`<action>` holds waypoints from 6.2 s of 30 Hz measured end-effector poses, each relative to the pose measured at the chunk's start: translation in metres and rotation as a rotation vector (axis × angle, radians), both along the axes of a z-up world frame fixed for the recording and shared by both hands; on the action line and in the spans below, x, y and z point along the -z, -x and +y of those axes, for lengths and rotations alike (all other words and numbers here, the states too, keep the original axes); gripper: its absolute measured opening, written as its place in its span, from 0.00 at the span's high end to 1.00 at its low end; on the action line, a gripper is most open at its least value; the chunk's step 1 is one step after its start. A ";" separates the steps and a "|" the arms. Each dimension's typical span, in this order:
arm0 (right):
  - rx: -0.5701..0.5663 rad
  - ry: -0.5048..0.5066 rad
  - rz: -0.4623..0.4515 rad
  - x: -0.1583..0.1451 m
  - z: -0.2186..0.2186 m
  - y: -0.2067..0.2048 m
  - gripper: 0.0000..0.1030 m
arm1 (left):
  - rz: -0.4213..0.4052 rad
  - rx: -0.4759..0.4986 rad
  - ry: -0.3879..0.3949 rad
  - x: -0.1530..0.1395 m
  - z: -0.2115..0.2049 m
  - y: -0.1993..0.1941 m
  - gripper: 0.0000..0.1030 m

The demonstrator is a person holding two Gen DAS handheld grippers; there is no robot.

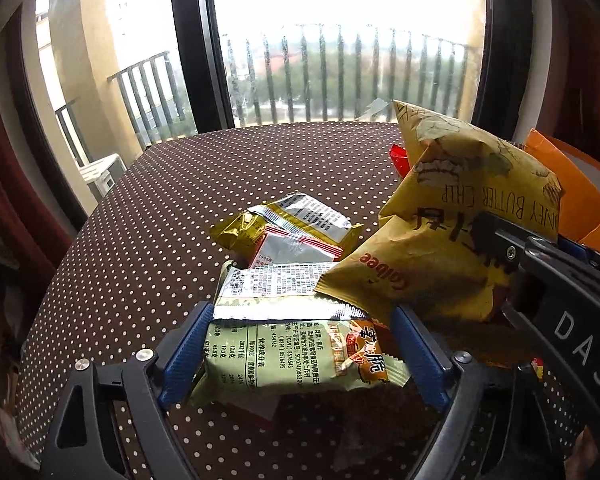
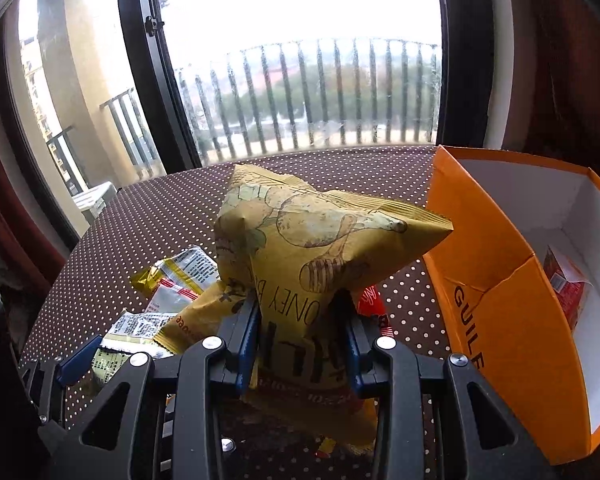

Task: Organize snacks
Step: 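Grasp the green snack packet with the left tool while the right tool holds the chip bag, then lift the green packet with the left tool while the right tool carries the chip bag toward the box, then open the right tool over the orange box to drop the yellow chip bag, then withdraw both open tools from the box back to the snack pile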

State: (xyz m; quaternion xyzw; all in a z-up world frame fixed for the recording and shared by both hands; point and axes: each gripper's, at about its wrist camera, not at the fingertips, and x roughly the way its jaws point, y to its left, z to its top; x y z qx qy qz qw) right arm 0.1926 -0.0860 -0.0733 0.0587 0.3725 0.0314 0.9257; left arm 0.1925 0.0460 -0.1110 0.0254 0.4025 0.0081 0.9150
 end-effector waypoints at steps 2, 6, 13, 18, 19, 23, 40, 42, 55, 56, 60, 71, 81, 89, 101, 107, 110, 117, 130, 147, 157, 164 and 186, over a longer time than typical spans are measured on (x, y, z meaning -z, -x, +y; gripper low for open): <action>0.005 -0.010 0.005 0.000 -0.002 -0.001 0.63 | -0.004 -0.005 -0.005 -0.002 -0.001 0.003 0.24; 0.009 -0.016 0.005 0.000 -0.004 0.000 0.63 | 0.001 -0.004 -0.003 -0.003 0.000 0.006 0.28; 0.009 -0.025 -0.001 -0.005 -0.005 0.008 0.63 | 0.003 -0.013 0.024 -0.008 0.001 0.015 0.30; 0.004 -0.022 -0.024 -0.011 -0.002 0.017 0.63 | -0.024 -0.020 0.028 -0.019 0.000 0.028 0.30; 0.003 -0.021 -0.029 -0.013 -0.002 0.019 0.63 | -0.027 -0.021 0.029 -0.021 0.000 0.030 0.30; -0.002 -0.020 -0.051 -0.021 0.000 0.028 0.63 | -0.049 -0.027 0.032 -0.031 -0.001 0.040 0.30; -0.022 -0.053 -0.179 -0.069 -0.009 0.066 0.63 | -0.201 -0.045 0.027 -0.095 -0.012 0.090 0.30; -0.023 -0.059 -0.192 -0.075 -0.013 0.070 0.63 | -0.221 -0.045 0.026 -0.102 -0.015 0.097 0.30; -0.029 -0.082 -0.250 -0.093 -0.047 0.092 0.63 | -0.298 -0.011 0.003 -0.127 -0.058 0.111 0.31; -0.028 -0.082 -0.253 -0.093 -0.050 0.093 0.63 | -0.301 -0.005 0.003 -0.128 -0.062 0.111 0.31; -0.013 -0.084 -0.258 -0.095 -0.060 0.095 0.63 | -0.311 0.029 0.003 -0.129 -0.080 0.111 0.31; 0.036 -0.094 -0.249 -0.091 -0.099 0.089 0.63 | -0.320 0.107 0.028 -0.131 -0.127 0.093 0.62; 0.053 -0.086 -0.187 -0.075 -0.101 0.055 0.64 | -0.230 0.120 0.038 -0.110 -0.124 0.048 0.61; 0.090 -0.081 -0.197 -0.077 -0.119 0.049 0.64 | -0.232 0.148 0.048 -0.114 -0.137 0.044 0.60; 0.198 -0.077 -0.211 -0.075 -0.171 0.056 0.64 | -0.226 0.252 0.046 -0.113 -0.188 0.035 0.60; 0.265 -0.080 -0.185 -0.065 -0.203 0.055 0.64 | -0.188 0.310 0.046 -0.103 -0.218 0.026 0.60; 0.294 -0.091 -0.159 -0.056 -0.219 0.054 0.64 | -0.160 0.329 0.036 -0.095 -0.230 0.019 0.60; 0.356 -0.136 -0.105 -0.034 -0.243 0.051 0.61 | -0.090 0.372 0.007 -0.075 -0.254 0.015 0.33; 0.373 -0.148 -0.115 -0.033 -0.249 0.063 0.23 | -0.100 0.380 0.010 -0.075 -0.260 0.031 0.19; 0.316 -0.109 -0.167 -0.060 -0.205 0.103 0.23 | -0.177 0.337 0.053 -0.098 -0.217 0.077 0.18; 0.262 -0.059 -0.196 -0.072 -0.157 0.124 0.23 | -0.211 0.297 0.067 -0.103 -0.177 0.096 0.18; 0.217 -0.014 -0.222 -0.081 -0.123 0.133 0.23 | -0.241 0.263 0.086 -0.108 -0.144 0.112 0.16; 0.047 -0.010 -0.233 -0.042 -0.052 0.150 0.23 | -0.246 0.132 0.089 -0.066 -0.074 0.145 0.14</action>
